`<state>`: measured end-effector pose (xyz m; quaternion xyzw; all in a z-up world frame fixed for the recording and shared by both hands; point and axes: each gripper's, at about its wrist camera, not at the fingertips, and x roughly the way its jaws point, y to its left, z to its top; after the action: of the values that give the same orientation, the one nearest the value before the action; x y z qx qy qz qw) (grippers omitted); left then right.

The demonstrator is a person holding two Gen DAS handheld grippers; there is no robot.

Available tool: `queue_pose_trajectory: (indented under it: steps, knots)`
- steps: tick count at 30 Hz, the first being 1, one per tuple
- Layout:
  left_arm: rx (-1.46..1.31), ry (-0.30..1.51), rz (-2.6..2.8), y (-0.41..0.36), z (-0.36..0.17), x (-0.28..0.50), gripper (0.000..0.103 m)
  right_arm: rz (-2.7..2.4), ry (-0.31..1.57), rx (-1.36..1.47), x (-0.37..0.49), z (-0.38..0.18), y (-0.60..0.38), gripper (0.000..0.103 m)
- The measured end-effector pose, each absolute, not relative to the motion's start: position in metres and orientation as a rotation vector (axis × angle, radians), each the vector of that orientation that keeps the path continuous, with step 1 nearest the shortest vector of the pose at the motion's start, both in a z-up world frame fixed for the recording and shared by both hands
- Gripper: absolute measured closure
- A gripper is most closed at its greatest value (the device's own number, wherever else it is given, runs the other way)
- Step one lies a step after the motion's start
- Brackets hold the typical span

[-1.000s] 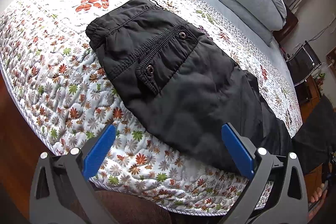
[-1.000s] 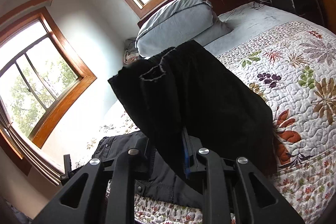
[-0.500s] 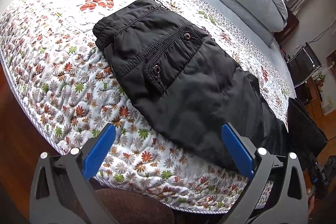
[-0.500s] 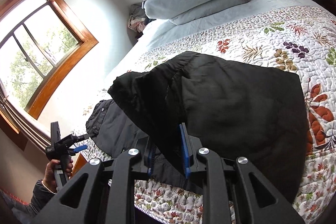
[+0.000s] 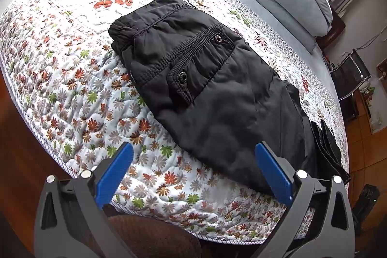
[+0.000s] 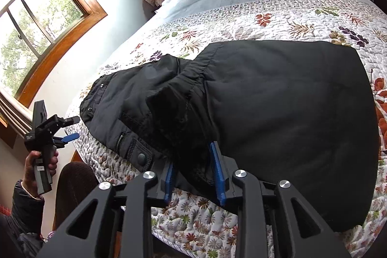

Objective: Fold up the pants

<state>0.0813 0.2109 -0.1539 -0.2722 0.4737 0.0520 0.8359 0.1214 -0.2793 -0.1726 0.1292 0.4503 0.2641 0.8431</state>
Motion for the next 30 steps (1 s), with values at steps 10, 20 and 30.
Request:
queue_pose_trajectory:
  steps: [10, 20, 30]
  knots:
    - [-0.628, 1.007, 0.102, 0.213, -0.159, 0.079, 0.003, 0.622, 0.927, 0.232, 0.104, -0.152, -0.27, 0.022]
    - [-0.735, 1.0, 0.112, 0.219, -0.171, 0.072, 0.003, 0.637, 1.0, 0.243, 0.115, -0.172, -0.251, 0.024]
    - [-1.128, 0.855, 0.072, 0.256, -0.196, 0.054, 0.003, 0.629, 0.944, 0.414, 0.112, -0.151, -0.289, 0.025]
